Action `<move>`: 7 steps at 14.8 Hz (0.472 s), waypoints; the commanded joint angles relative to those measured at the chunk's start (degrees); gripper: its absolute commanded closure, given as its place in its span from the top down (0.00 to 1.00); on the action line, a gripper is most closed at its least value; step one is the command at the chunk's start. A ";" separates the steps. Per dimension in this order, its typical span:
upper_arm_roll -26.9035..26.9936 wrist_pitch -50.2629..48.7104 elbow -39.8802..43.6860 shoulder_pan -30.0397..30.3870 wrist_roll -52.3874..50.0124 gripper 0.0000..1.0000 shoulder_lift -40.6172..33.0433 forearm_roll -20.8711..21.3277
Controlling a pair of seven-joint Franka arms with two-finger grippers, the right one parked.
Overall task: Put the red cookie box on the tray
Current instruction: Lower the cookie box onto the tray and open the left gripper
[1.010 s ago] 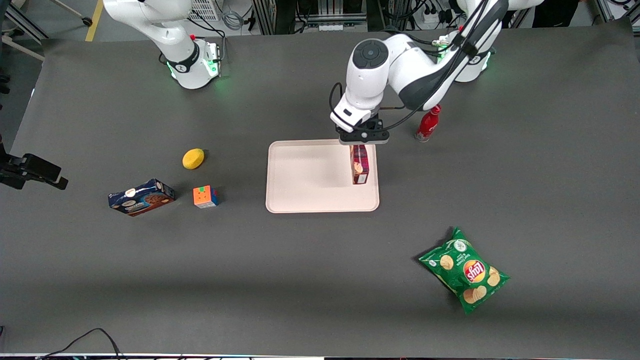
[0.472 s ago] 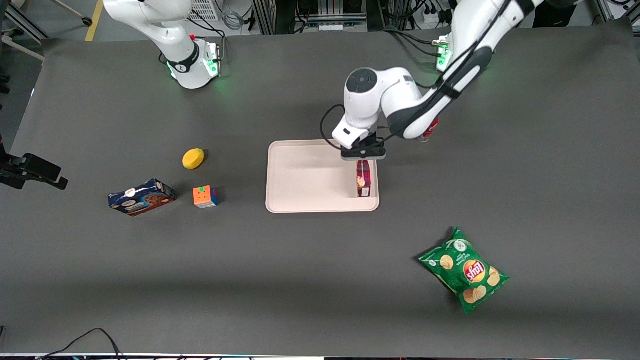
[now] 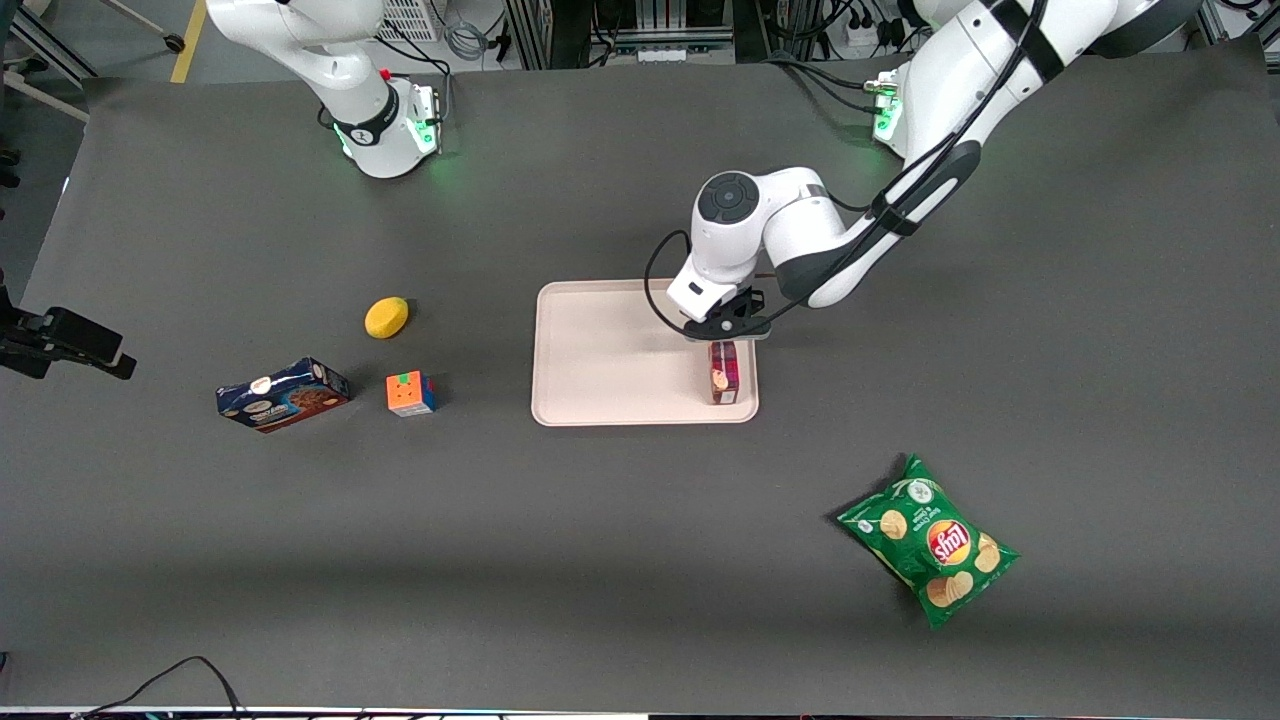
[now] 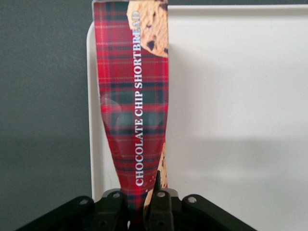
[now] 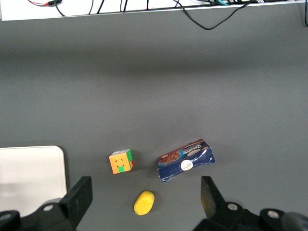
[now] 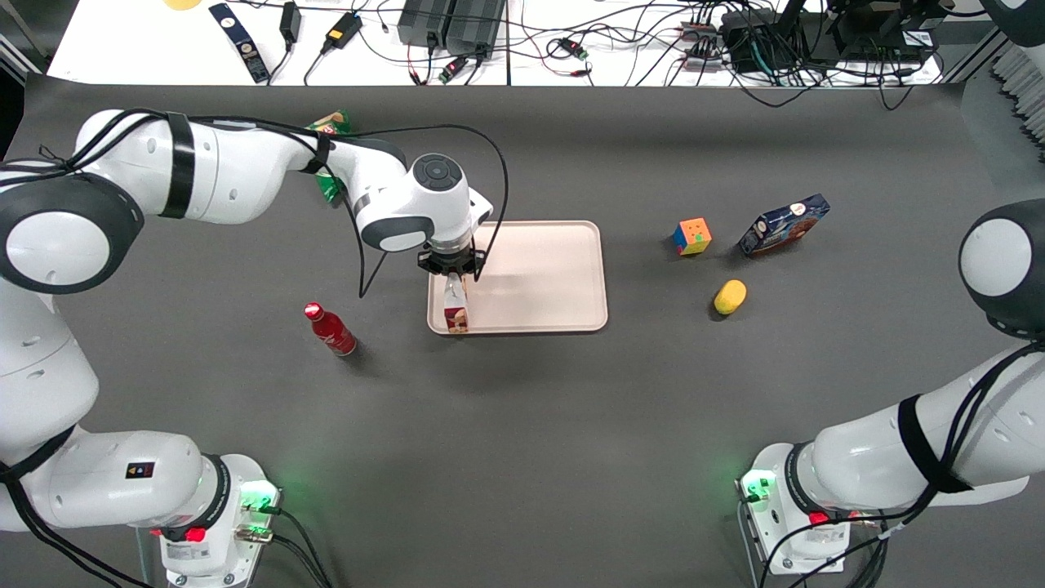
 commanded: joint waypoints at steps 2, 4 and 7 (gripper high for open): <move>0.40 -1.21 4.26 -0.29 -0.74 0.08 2.19 1.32; 1.72 -1.03 5.06 -0.47 -0.31 0.09 2.81 1.67; 1.99 -1.03 4.97 -0.64 -0.31 0.12 3.07 2.11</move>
